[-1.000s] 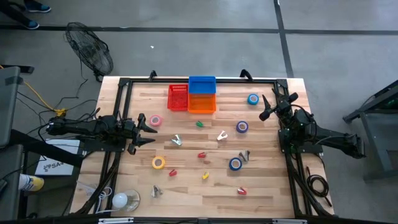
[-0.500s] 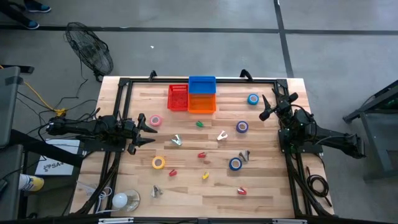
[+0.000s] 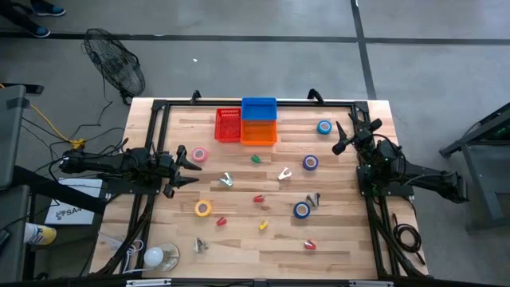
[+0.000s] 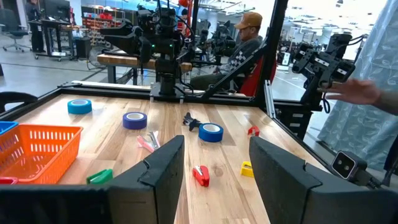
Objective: Pick and place Stapler, Stapler remover, tape
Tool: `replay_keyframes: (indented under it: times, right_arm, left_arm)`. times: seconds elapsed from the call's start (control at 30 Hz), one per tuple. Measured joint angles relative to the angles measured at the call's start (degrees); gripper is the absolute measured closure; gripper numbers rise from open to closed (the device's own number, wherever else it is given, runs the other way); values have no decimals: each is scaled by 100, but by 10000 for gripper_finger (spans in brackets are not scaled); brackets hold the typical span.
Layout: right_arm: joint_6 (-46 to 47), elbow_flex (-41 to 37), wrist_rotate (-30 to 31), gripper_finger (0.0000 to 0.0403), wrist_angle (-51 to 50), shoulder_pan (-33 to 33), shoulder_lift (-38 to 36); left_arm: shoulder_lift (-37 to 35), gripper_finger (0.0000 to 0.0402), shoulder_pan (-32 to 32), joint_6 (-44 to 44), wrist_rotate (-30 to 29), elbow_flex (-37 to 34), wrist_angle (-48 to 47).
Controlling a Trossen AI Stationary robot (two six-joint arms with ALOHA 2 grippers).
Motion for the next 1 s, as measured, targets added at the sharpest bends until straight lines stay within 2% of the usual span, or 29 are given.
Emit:
replay_keyframes:
  times: [0.47, 0.63, 0.77, 0.87, 1.0]
  right_arm:
    - [16, -1, 2, 167, 31, -2, -1]
    - [362, 0, 9, 167, -2, -2, 1]
    - [1036, -1, 610, 166, -42, -2, 28]
    - [934, 0, 1073, 166, -78, -2, 149]
    - [1125, -1, 938, 166, -213, -2, 555]
  left_arm:
    - [0, 223, 0, 0, 0, -2, 0]
    - [1, 223, 0, 0, 0, 0, 0]
    - [2, 223, 0, 2, 0, -2, 0]
    - [0, 223, 0, 2, 0, -2, -2]
    - [0, 223, 0, 1, 0, -1, 0]
